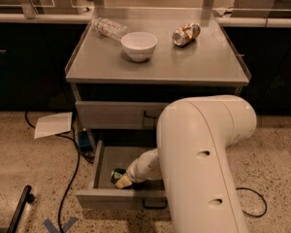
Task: Pick green can from middle drawer and place on counter
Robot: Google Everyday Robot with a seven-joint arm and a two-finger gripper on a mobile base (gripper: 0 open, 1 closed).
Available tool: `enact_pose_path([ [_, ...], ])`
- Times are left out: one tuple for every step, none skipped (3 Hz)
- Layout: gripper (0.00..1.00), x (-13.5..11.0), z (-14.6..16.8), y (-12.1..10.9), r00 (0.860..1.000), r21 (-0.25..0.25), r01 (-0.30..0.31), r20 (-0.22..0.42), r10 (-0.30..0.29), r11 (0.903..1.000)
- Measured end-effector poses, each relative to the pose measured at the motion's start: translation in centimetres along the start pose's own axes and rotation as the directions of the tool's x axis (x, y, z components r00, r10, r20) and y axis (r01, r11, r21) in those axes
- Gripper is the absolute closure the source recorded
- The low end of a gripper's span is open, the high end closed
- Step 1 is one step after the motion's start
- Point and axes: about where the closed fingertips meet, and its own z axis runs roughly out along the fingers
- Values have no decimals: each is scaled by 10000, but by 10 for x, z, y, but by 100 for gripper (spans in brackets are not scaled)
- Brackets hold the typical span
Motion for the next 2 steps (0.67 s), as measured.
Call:
enact_pose_path([
  [42,0,0,0,10000,0,0,0,0,10000],
  [66,0,0,0,10000,-1,0,0,0,10000],
])
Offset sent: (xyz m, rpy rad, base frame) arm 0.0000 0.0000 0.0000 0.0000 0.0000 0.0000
